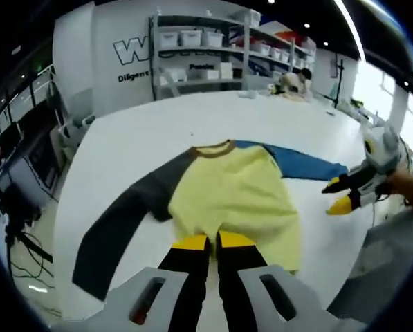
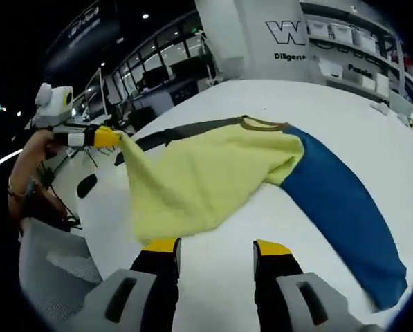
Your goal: Fold the garment on the visible template until the final outline fits inside the template.
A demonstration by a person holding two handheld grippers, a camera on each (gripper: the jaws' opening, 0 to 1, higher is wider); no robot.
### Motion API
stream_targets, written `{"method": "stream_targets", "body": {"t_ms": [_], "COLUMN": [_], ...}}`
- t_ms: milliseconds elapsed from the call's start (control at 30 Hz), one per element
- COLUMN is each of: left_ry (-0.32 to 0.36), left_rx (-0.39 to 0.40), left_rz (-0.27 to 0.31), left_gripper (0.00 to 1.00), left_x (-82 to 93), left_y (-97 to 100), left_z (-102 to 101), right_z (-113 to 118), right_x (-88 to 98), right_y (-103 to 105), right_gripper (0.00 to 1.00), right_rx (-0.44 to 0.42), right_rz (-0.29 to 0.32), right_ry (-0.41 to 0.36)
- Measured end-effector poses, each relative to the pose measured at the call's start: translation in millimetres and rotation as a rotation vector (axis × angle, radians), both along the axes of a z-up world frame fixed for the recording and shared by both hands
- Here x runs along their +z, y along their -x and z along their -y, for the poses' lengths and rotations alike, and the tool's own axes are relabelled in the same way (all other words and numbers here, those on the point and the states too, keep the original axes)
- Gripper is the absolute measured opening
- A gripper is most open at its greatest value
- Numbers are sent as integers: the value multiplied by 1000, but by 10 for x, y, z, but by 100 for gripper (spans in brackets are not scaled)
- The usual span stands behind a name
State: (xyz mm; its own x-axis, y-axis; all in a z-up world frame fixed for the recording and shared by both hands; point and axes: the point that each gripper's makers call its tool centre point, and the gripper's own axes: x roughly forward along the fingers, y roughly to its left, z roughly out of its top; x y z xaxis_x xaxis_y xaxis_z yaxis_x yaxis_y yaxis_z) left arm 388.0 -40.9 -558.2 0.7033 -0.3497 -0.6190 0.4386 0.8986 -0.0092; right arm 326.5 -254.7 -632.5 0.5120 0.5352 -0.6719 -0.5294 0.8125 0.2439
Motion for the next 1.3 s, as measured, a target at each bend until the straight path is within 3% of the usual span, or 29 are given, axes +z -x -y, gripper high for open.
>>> {"method": "stream_targets", "body": {"t_ms": [267,400,500,667,733,900,1100,1233,1300], "left_ry": [-13,-12,-59,-47,-42,-72,-105,-100,-95], "left_rx": [36,131,195,243,268,290,289,286,276], "left_rz": [73,130,155,150,156,147,122,114,111], "left_gripper": [4,4,3,3,3,3,4,4,3], "left_x": [-60,-49,-89,-205,-245,-395,-569,-582,-579], "left_y": [-424,-633,-721,-774,-775,-764,-749,-729,-735], "left_z": [-125,-300,-468,-564,-585,-645,-712,-719,-719], "right_z": [-375,-549,-641,-853,-938,-1123,-1280,-1254,-1234], "right_x": [-18,-52,-72,-90,-123,-114,-174,-275,-299], "right_y": [93,147,156,165,183,154,57,12,-25], "right_gripper": [43,45,45,48,50,49,41,36,34], "right_rx": [108,150,147,155,186,192,144,32,19], "right_rz": [14,18,25,42,22,47,90,56,69], "right_ry": [-16,-2,3,-6,-7,-1,54,63,80]}}
